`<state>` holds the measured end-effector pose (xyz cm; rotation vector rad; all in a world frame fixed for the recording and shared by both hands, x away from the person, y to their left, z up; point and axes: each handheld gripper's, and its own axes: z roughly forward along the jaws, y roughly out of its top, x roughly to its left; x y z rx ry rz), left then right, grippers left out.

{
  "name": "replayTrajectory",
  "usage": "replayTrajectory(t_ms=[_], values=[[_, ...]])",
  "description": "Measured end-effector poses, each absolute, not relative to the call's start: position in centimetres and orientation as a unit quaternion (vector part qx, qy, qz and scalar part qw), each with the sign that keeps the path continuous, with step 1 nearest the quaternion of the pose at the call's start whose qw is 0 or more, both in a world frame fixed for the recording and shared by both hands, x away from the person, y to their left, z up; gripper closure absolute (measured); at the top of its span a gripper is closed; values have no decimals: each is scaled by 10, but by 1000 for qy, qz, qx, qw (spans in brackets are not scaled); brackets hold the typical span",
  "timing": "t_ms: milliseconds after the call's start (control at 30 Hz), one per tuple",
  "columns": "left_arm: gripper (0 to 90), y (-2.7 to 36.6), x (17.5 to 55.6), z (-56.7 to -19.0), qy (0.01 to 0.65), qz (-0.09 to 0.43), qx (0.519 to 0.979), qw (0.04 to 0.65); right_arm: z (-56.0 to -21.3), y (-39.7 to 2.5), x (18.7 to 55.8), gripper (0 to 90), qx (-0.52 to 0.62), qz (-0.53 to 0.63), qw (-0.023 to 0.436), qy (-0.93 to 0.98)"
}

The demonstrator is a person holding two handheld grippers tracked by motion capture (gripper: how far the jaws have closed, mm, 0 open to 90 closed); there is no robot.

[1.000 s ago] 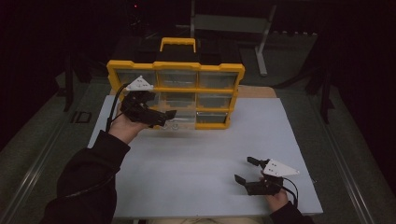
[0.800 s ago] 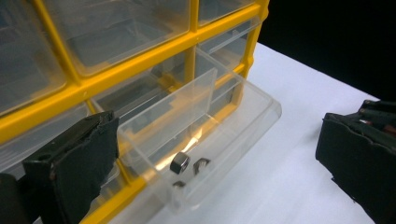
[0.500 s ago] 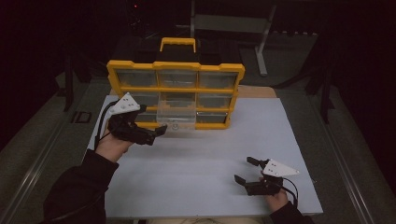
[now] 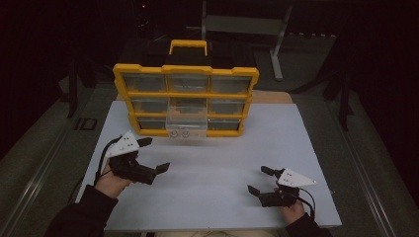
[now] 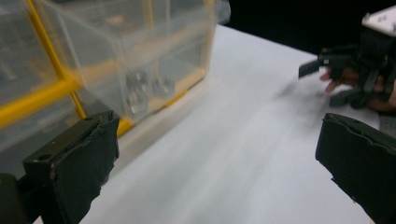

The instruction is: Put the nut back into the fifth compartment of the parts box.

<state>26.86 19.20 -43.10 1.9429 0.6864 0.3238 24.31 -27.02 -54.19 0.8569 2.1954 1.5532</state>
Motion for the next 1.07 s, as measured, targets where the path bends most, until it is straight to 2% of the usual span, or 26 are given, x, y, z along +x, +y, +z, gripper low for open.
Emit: replayTrajectory(t_ms=[500,1067], values=[[0,216,244,-489,314,127,798,499,-542,-270,244,125,300,542,160,768],[0,226,237,-527,334,116,803,479,-542,-271,244,125,301,543,159,768]])
